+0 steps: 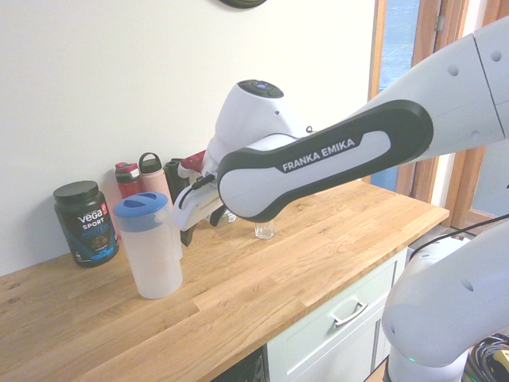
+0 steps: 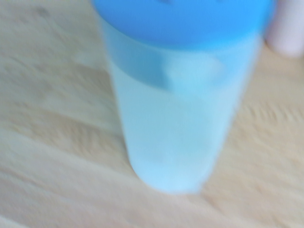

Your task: Pour me some water

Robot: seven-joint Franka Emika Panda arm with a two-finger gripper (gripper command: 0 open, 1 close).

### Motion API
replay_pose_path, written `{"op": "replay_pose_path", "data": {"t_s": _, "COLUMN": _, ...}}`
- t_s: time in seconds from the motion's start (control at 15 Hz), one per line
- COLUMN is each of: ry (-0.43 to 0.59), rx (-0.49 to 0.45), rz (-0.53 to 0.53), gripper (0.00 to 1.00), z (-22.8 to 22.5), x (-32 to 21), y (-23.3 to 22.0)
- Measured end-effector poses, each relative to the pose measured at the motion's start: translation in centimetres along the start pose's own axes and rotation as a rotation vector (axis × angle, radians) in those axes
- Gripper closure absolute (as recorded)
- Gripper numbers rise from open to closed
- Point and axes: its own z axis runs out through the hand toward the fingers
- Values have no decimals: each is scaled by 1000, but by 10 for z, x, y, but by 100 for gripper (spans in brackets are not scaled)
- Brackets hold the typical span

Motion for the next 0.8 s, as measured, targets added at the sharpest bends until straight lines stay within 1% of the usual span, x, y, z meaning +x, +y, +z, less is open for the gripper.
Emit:
{"op": "replay_pose_path", "data": {"t_s": 0.33, "ry": 41, "rx": 3, "rz": 34, "gripper": 0, "z": 33, "x": 5, "y": -1}}
{"op": "replay_pose_path", "data": {"t_s": 0.73, "ry": 49, "rx": 40, "rz": 57, "gripper": 0, "z": 42, "x": 26, "y": -22}}
{"op": "replay_pose_path", "data": {"t_s": 0.8, "ry": 49, "rx": 41, "rz": 58, "gripper": 100, "z": 44, "x": 28, "y": -26}}
